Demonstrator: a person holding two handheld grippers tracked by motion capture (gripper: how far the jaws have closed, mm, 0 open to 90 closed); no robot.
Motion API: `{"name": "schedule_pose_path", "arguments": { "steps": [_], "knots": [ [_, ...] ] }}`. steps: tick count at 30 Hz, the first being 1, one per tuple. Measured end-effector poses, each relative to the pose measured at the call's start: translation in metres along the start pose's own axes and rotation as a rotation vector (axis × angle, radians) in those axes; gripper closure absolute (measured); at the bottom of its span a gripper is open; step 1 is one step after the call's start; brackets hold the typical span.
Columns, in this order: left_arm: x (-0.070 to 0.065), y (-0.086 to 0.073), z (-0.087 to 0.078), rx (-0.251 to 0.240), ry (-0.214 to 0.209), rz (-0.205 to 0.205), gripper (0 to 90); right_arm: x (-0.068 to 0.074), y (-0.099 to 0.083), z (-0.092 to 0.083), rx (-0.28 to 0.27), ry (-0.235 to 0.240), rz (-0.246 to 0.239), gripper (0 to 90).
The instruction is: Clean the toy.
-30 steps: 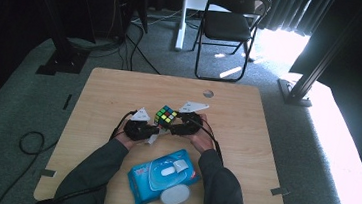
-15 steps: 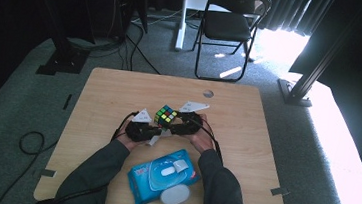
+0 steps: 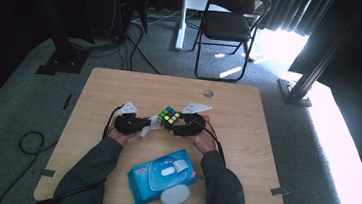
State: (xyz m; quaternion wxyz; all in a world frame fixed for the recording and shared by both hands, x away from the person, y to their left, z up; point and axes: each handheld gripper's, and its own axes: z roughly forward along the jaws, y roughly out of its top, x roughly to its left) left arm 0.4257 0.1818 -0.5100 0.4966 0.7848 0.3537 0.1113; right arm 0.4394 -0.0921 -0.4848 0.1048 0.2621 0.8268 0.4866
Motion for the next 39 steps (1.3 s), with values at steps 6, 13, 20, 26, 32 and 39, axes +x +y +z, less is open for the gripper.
{"name": "schedule_pose_path", "arguments": {
  "steps": [6, 13, 20, 26, 32, 39],
  "knots": [
    [-0.001, 0.002, -0.001, 0.006, -0.001, 0.015, 85.2, 0.000, 0.000, 0.000, -0.011, 0.001, 0.011, 34.4],
    [-0.010, -0.001, 0.009, 0.038, -0.035, 0.032, 85.1, 0.001, 0.007, 0.000, -0.028, 0.003, 0.002, 34.4],
    [-0.020, -0.002, 0.017, 0.053, -0.063, 0.061, 85.1, 0.002, 0.006, 0.004, -0.025, 0.009, 0.012, 34.4],
    [-0.027, -0.001, 0.021, 0.057, -0.087, 0.083, 85.1, 0.003, 0.009, 0.007, -0.038, 0.008, 0.024, 34.4],
    [-0.040, 0.000, 0.027, 0.083, -0.147, 0.141, 85.0, 0.004, 0.011, 0.009, -0.046, 0.012, 0.026, 34.4],
    [-0.044, 0.000, 0.028, 0.090, -0.156, 0.162, 84.4, 0.006, 0.011, 0.010, -0.045, 0.015, 0.026, 34.4]
  ]
}}
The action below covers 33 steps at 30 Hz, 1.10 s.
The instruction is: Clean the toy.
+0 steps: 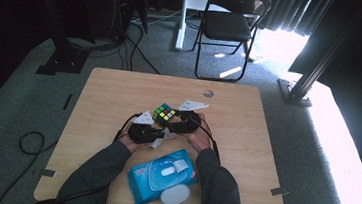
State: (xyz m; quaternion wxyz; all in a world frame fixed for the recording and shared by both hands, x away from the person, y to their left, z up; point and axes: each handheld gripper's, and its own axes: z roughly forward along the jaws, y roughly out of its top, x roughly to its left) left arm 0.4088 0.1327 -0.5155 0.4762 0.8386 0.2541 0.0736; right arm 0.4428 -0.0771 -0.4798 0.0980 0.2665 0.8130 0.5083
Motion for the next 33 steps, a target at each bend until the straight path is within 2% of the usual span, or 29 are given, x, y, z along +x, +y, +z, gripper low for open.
{"name": "schedule_pose_path", "arguments": {
  "steps": [9, 18, 21, 25, 27, 28, 33],
  "knots": [
    [0.016, -0.006, -0.014, -0.025, 0.072, -0.054, 84.3, 0.000, 0.000, -0.003, -0.003, 0.000, -0.004, 34.4],
    [0.040, -0.019, -0.040, -0.078, 0.191, -0.166, 82.2, -0.001, -0.003, -0.004, 0.008, -0.005, -0.006, 34.3],
    [0.044, -0.023, -0.047, -0.078, 0.214, -0.178, 82.2, -0.003, -0.005, -0.005, 0.012, -0.011, -0.004, 34.4],
    [0.047, -0.027, -0.051, -0.075, 0.272, -0.202, 81.9, -0.004, -0.007, -0.005, 0.020, -0.018, -0.006, 34.3],
    [0.048, -0.028, -0.052, -0.079, 0.276, -0.211, 81.7, -0.004, -0.008, -0.005, 0.023, -0.019, -0.008, 34.3],
    [0.050, -0.030, -0.055, -0.083, 0.298, -0.222, 81.7, -0.004, -0.008, -0.005, 0.025, -0.020, -0.007, 34.4],
    [0.051, -0.032, -0.058, -0.079, 0.332, -0.229, 81.4, -0.005, -0.013, -0.006, 0.042, -0.043, -0.017, 34.3]
  ]
}}
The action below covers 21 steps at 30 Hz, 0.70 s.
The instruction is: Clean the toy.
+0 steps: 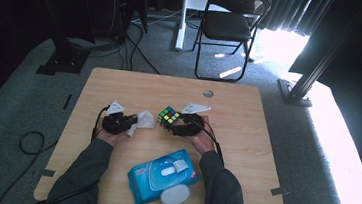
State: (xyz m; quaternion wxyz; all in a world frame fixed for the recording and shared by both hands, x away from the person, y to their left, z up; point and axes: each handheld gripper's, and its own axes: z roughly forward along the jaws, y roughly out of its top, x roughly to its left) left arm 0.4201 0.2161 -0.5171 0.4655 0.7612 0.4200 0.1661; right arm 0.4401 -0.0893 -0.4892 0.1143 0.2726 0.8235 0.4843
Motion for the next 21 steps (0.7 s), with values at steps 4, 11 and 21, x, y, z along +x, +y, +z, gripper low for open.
{"name": "schedule_pose_path", "arguments": {
  "steps": [4, 11, 21],
  "knots": [
    [0.002, -0.001, -0.001, -0.001, 0.020, -0.009, 81.5, -0.002, -0.005, -0.001, 0.013, -0.012, 0.003, 34.4],
    [0.007, -0.001, -0.006, -0.017, 0.108, -0.049, 82.3, -0.003, -0.012, 0.002, 0.050, -0.034, -0.008, 34.4],
    [0.007, 0.002, -0.012, -0.064, 0.154, -0.070, 61.8, -0.002, -0.019, 0.008, 0.090, -0.059, -0.028, 34.3]
  ]
}}
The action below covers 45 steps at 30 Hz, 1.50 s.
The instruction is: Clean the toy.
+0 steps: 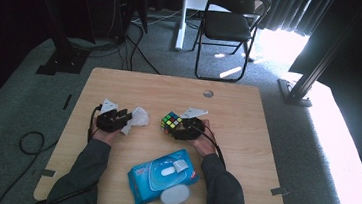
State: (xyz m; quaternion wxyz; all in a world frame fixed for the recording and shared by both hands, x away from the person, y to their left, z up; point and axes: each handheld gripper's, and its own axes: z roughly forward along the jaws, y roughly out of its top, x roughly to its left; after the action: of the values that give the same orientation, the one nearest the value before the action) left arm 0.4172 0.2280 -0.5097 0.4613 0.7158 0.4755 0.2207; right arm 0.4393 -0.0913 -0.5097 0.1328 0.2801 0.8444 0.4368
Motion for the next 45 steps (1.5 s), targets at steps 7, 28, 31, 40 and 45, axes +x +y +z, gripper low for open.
{"name": "schedule_pose_path", "arguments": {
  "steps": [7, 28, 31, 40, 45],
  "knots": [
    [0.001, 0.003, -0.004, -0.021, 0.009, -0.018, 52.5, 0.001, -0.004, 0.005, 0.022, -0.016, -0.013, 34.3],
    [0.000, 0.004, -0.008, -0.061, -0.011, -0.023, 47.9, 0.000, -0.014, 0.007, 0.043, -0.017, -0.017, 26.7],
    [0.001, 0.002, -0.008, -0.058, -0.010, -0.026, 47.9, -0.001, -0.013, 0.001, 0.019, -0.020, -0.018, 24.7],
    [0.001, 0.001, -0.007, -0.048, -0.007, -0.029, 48.0, -0.001, -0.010, -0.025, -0.101, -0.018, -0.036, 42.5],
    [0.001, 0.001, -0.006, -0.044, -0.013, -0.029, 48.0, -0.008, -0.016, -0.029, -0.113, -0.034, -0.016, 57.5]
  ]
}}
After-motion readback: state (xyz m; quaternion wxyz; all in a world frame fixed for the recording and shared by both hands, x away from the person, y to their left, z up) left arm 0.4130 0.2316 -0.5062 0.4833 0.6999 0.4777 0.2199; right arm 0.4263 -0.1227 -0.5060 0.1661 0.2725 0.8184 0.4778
